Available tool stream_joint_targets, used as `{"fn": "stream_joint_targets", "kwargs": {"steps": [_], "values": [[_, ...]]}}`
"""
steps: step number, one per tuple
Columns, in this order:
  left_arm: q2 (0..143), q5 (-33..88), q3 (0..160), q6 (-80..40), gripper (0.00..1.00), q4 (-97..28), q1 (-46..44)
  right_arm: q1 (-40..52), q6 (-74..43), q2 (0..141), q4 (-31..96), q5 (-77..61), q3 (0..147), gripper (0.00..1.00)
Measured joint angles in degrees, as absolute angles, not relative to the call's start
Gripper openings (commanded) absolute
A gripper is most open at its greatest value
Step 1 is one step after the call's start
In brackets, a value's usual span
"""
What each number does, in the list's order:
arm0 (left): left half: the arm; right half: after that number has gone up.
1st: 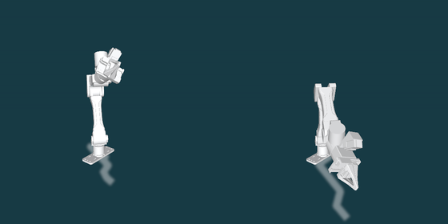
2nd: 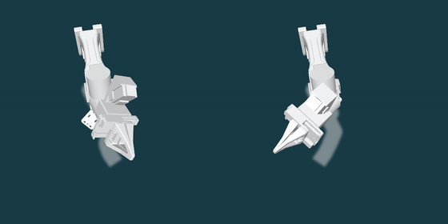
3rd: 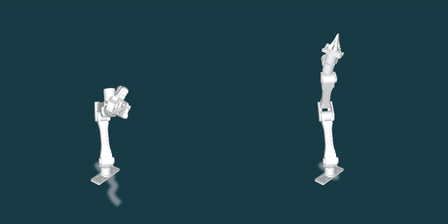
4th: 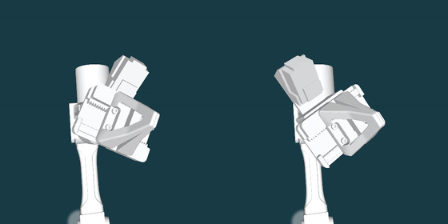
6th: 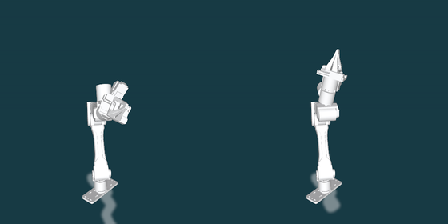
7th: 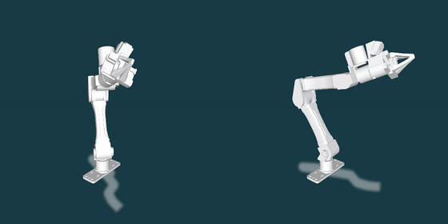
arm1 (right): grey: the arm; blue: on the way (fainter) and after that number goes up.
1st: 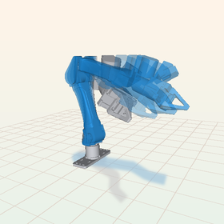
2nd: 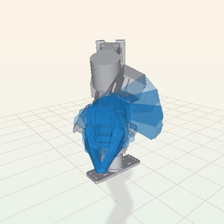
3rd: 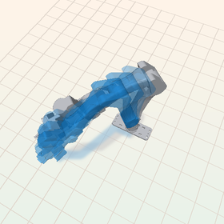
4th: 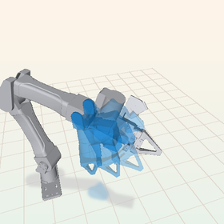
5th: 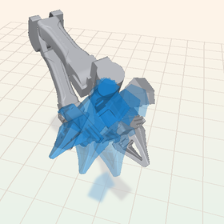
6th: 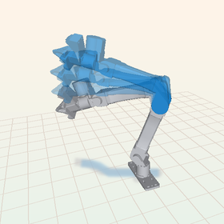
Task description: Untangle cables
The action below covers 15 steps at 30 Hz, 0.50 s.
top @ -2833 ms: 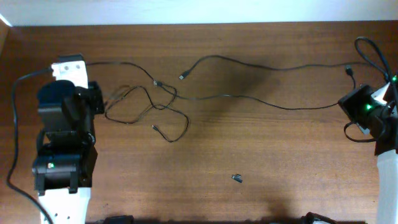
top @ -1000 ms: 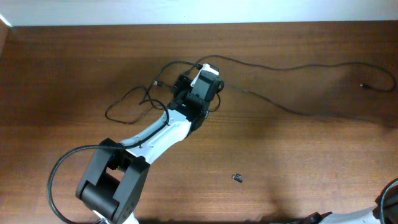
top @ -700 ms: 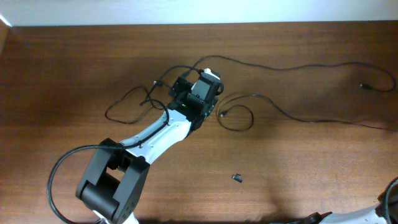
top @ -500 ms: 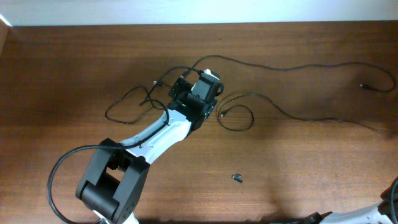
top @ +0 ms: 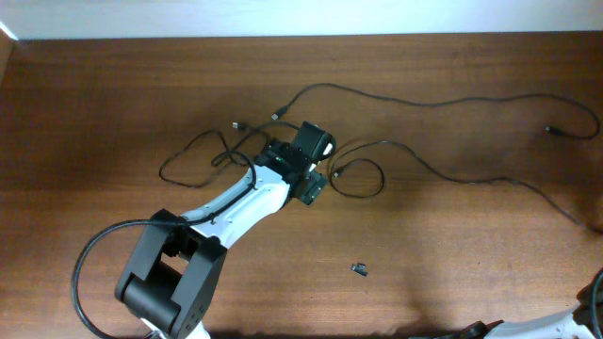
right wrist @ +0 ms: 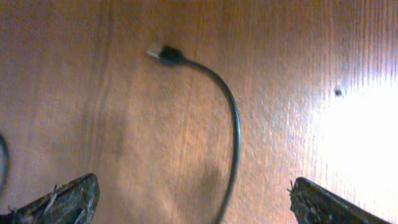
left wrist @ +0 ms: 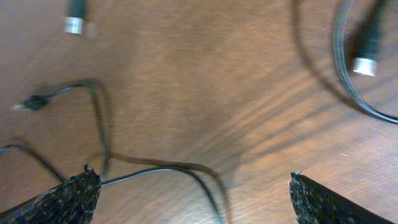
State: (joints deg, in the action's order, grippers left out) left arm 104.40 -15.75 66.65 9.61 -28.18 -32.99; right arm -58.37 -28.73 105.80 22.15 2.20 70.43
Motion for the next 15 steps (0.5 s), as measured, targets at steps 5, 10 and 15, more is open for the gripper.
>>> {"fn": "stream_joint_targets", "kwargs": {"steps": [5, 10, 15], "values": [[104.4, -12.2, 66.7, 9.6, 0.99, -29.2, -33.0, -58.4, -28.8, 105.8, 30.4, 2.6, 70.4, 0.99], [104.4, -14.2, 66.7, 9.6, 0.99, -29.2, -33.0, -58.4, -28.7, 107.0, 27.7, 1.9, 69.4, 0.99], [104.4, -14.9, 66.7, 9.6, 0.99, -29.2, -33.0, -58.4, -26.0, 110.6, 23.5, -2.0, 69.0, 0.99]]}}
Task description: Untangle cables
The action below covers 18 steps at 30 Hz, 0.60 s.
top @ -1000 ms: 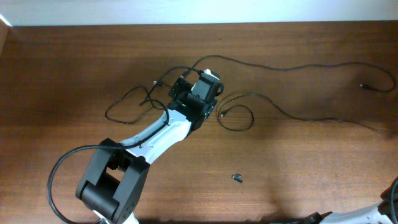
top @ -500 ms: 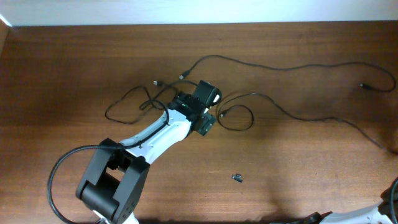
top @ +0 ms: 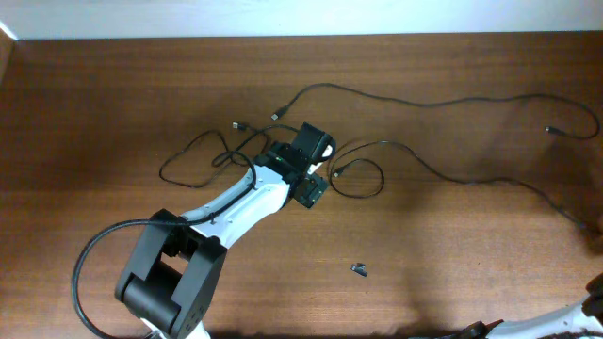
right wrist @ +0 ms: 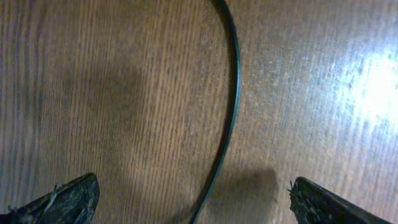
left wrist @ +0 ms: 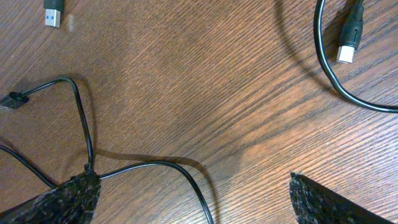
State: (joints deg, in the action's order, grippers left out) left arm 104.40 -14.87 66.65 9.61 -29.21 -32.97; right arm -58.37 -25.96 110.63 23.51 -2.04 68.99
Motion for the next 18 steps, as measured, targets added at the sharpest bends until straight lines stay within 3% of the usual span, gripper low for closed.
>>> {"fn": "stream_joint_targets", "kwargs": {"steps": [12, 18], "values": [[104.4, -15.0, 66.7, 9.6, 0.99, -29.2, -33.0, -57.4, -23.4, 116.3, 6.5, -9.6, 69.5, 0.99], [104.4, -15.0, 66.7, 9.6, 0.99, -29.2, -33.0, -45.3, -28.6, 120.4, -5.4, -10.2, 70.3, 0.99]]}}
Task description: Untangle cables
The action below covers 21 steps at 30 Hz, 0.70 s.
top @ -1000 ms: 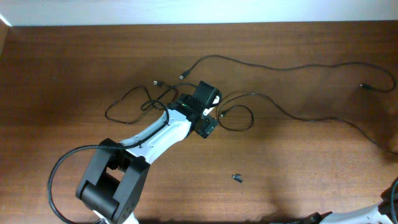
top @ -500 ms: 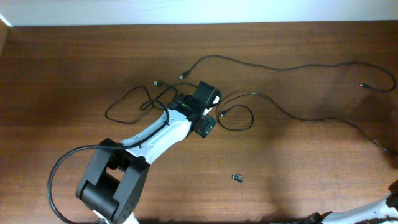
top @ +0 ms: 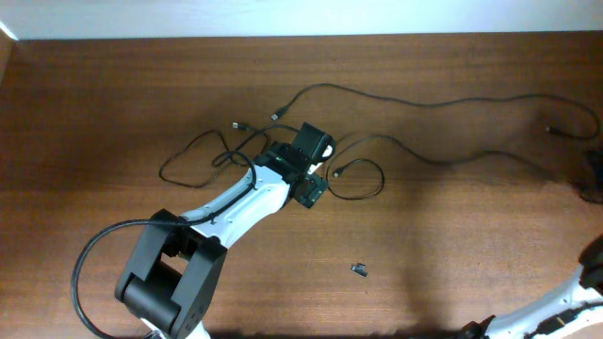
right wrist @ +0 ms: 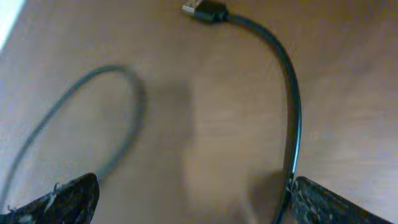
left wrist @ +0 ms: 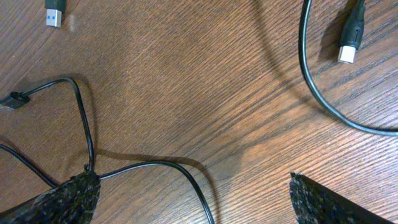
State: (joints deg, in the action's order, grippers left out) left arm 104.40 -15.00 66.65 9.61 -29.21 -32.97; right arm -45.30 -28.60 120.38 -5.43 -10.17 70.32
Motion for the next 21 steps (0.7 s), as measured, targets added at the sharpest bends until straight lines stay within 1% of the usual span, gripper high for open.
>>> {"fn": "stream_joint_targets", "kwargs": {"steps": [3, 7, 9, 12, 15, 18, 19, 21], "values": [[104.4, -15.0, 66.7, 9.6, 0.99, -29.2, -33.0, -41.1, -33.0, 121.8, -10.3, -10.0, 70.3, 0.99], [104.4, -15.0, 66.7, 9.6, 0.99, -29.2, -33.0, -41.7, -34.9, 122.0, -10.3, -12.3, 70.7, 0.99], [104.4, -15.0, 66.7, 9.6, 0.99, -29.2, -33.0, -43.2, -34.8, 121.3, -7.6, -15.2, 71.0, 0.99], [104.4, -15.0, 66.7, 9.6, 0.99, -29.2, -33.0, -45.1, -32.1, 117.2, 0.6, -15.6, 70.0, 0.99], [104.4, -15.0, 66.7, 9.6, 0.99, -29.2, -33.0, -45.6, -28.7, 108.4, 6.4, -15.3, 69.1, 0.99], [104.4, -15.0, 66.7, 9.6, 1.0, -29.2, -33.0, -45.0, -25.4, 96.3, 12.6, -15.3, 69.3, 0.99], [104.4, -15.0, 66.7, 9.6, 0.99, -29.3, -33.0, -44.1, -23.9, 90.4, 16.2, -15.3, 69.3, 0.99], [104.4, -15.0, 66.7, 9.6, 0.99, -29.4, -33.0, -42.0, -21.7, 84.8, 22.2, -15.4, 69.4, 0.99]]}}
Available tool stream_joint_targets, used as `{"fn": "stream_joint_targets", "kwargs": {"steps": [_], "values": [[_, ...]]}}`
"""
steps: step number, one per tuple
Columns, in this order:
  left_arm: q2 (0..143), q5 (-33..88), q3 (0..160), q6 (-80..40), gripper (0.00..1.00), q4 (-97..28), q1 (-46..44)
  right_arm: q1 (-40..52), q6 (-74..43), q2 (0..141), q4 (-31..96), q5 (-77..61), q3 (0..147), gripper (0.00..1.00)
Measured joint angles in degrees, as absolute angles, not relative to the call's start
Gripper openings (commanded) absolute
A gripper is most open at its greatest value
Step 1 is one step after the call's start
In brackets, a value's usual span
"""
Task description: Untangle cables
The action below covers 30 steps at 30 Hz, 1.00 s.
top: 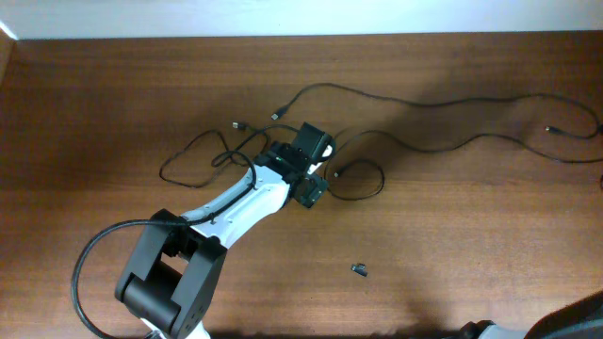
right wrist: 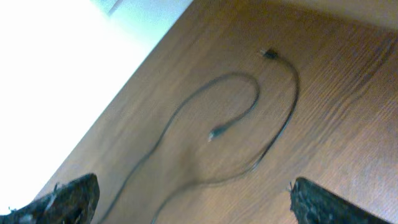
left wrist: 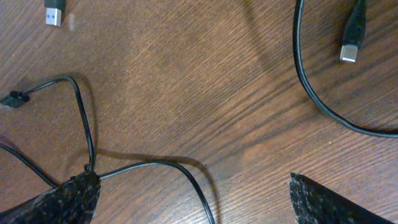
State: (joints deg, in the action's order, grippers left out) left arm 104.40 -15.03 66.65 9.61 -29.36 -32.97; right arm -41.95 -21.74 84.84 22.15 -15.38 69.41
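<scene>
Several thin black cables (top: 424, 99) lie tangled across the wooden table (top: 113, 85). My left gripper (top: 303, 168) hovers low over the knot at the middle, open. In the left wrist view, a cable bend (left wrist: 186, 171) lies between the open left gripper (left wrist: 189, 182) fingers. A USB plug (left wrist: 54, 14) lies far left and a USB-C plug (left wrist: 350, 51) far right. My right gripper (right wrist: 189, 183) is open and empty, raised and tilted. It looks down on a cable loop (right wrist: 249, 106) ending in a plug (right wrist: 270, 54). In the overhead view only a bit of the right arm (top: 575, 320) shows.
A small dark object (top: 360, 270) lies alone toward the near side. A cable loop (top: 174, 160) spreads left of the knot. One cable end (top: 551, 129) lies at the far right, and another cable runs off the right edge.
My right gripper was low over a cable at the right edge; now it is high, tilted and out of the overhead view. The right cable has shifted farther away. The left gripper stayed put.
My right gripper, open, was first close over a plug and its cable, then over the bare cable, then by the right edge beside a USB plug. The long cable's right part lay nearer each earlier time. The left gripper hovered open over the knot throughout.
</scene>
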Motion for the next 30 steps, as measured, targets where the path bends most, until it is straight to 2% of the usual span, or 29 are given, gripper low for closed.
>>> {"fn": "stream_joint_targets", "kwargs": {"steps": [6, 15, 18, 21, 23, 27, 30], "values": [[104.4, -18.6, 66.7, 11.7, 0.99, -29.9, -33.0, -26.3, -16.1, 76.6, 35.2, -15.8, 69.4, 0.99], [104.4, -21.4, 66.7, 12.1, 0.99, -29.1, -32.3, -9.3, -15.8, 76.6, 37.1, -15.8, 69.4, 0.99], [104.4, -15.0, 66.7, 10.2, 0.99, -29.1, -26.7, -3.4, -15.8, 76.6, 38.3, -13.8, 69.4, 0.99], [104.4, -3.0, 66.7, 5.6, 0.99, -27.8, -14.8, 1.0, -15.8, 76.6, 38.4, -11.3, 69.4, 0.99], [104.4, 1.4, 66.7, 3.9, 0.99, -25.8, -10.8, 2.8, -15.8, 76.6, 38.5, -10.1, 69.4, 0.99], [104.4, 9.3, 66.7, 2.7, 0.99, -24.9, -10.2, 3.8, -15.8, 77.2, 38.6, -8.4, 69.4, 0.99], [104.5, 9.5, 66.8, 1.4, 0.99, -24.8, -11.3, 3.8, -15.8, 77.2, 38.6, -7.9, 69.4, 0.99]]}}
